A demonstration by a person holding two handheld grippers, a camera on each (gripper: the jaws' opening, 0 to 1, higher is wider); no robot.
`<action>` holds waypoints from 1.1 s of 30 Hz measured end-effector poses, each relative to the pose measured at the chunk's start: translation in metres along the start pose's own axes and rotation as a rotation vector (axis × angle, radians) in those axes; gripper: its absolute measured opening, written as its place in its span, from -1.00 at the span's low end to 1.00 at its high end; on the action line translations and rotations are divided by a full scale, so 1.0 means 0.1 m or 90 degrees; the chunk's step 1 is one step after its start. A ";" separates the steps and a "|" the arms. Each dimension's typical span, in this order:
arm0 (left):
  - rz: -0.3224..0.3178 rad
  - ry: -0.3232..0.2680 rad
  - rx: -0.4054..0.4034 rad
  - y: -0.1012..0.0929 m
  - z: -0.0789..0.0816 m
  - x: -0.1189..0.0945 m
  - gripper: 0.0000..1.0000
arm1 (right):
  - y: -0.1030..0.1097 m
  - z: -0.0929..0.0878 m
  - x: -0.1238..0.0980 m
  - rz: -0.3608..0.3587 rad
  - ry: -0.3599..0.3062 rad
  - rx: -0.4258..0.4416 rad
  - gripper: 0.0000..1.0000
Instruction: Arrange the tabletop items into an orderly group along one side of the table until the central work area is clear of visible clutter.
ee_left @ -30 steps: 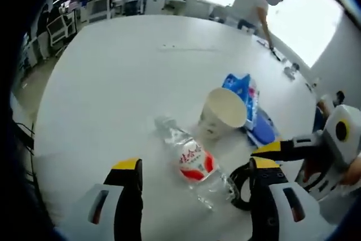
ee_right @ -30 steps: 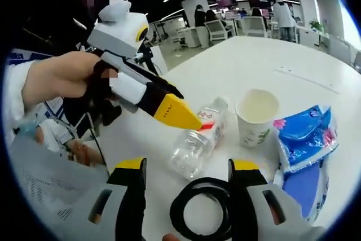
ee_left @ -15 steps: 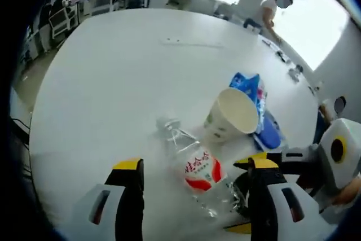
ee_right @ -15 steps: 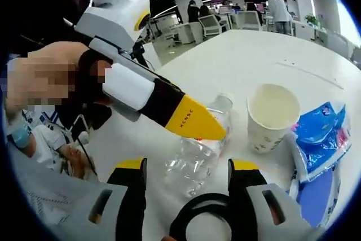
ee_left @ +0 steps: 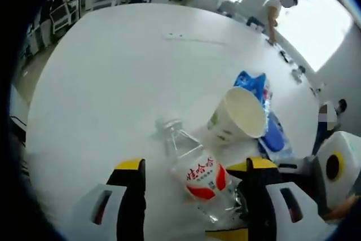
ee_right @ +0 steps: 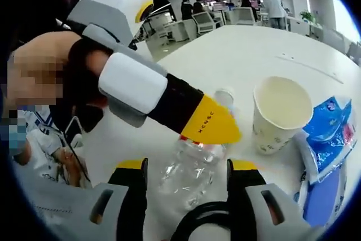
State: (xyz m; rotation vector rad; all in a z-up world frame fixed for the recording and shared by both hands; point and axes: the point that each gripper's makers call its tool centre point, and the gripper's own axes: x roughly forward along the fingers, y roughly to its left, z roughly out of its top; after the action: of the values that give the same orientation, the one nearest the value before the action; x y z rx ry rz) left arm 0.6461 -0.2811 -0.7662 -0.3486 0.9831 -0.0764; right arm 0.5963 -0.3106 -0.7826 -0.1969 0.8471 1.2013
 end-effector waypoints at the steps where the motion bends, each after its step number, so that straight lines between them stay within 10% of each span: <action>1: 0.000 0.000 -0.002 0.00 0.00 0.01 0.36 | -0.01 -0.01 0.01 -0.002 0.000 0.001 0.06; 33: 0.037 0.030 -0.063 0.09 -0.11 0.24 0.13 | -0.03 -0.03 0.24 -0.031 -0.007 -0.016 0.00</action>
State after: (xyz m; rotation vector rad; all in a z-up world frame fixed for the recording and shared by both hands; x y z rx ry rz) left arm 0.6500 -0.2812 -0.7938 -0.4111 1.0449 0.0168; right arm 0.5998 -0.2955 -0.8019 -0.2291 0.8138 1.1669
